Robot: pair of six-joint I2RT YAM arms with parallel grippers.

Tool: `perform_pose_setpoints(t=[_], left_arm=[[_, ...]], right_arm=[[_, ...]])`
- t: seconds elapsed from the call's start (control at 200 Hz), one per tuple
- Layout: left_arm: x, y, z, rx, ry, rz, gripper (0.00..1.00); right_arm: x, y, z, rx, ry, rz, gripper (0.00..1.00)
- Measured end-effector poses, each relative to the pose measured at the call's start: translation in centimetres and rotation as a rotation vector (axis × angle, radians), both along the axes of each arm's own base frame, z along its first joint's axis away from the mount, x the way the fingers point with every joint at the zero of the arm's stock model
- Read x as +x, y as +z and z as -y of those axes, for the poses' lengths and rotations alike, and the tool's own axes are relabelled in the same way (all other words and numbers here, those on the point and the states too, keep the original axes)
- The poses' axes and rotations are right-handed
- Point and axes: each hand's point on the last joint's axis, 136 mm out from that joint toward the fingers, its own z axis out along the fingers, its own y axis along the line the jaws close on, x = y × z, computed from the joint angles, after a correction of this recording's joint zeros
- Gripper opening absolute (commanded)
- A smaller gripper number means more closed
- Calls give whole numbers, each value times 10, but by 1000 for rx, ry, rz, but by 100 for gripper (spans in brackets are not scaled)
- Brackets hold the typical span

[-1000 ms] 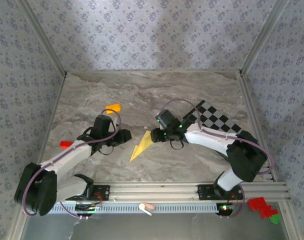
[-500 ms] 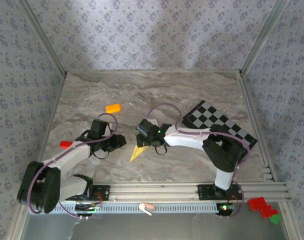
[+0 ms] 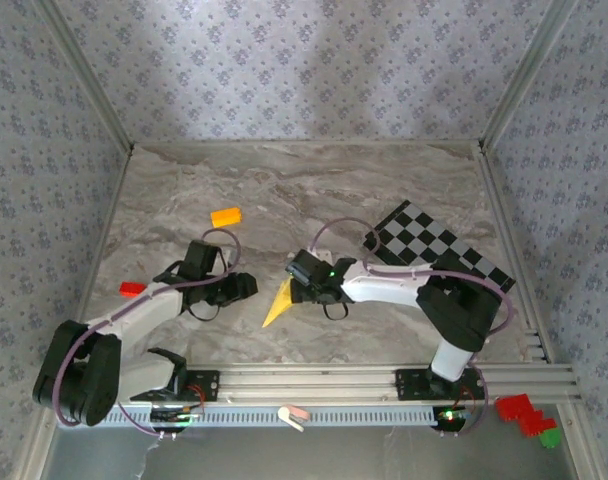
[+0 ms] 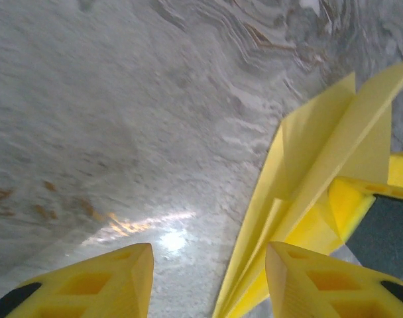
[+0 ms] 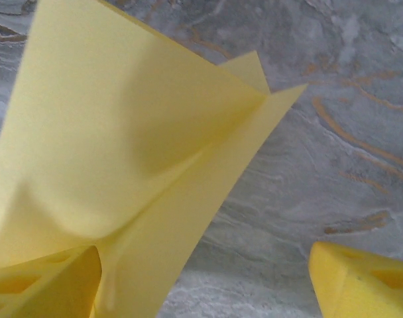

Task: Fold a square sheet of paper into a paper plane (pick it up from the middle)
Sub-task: Move a paper plane to the center of the table.

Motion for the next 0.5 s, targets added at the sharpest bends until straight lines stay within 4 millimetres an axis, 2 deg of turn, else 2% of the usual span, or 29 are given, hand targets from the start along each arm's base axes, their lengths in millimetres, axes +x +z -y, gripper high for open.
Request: perform_pose_setpoints(t=[0.23, 0.38, 0.5], left_arm=[[-17, 3, 32, -1, -161, 11, 52], [-15, 8, 54, -3, -256, 48, 53], [-8, 9, 64, 0, -292, 63, 52]], right_arm=[[-3, -2, 5, 95, -34, -7, 78], [-2, -2, 9, 152, -62, -1, 73], [-1, -3, 11, 180, -74, 3, 70]])
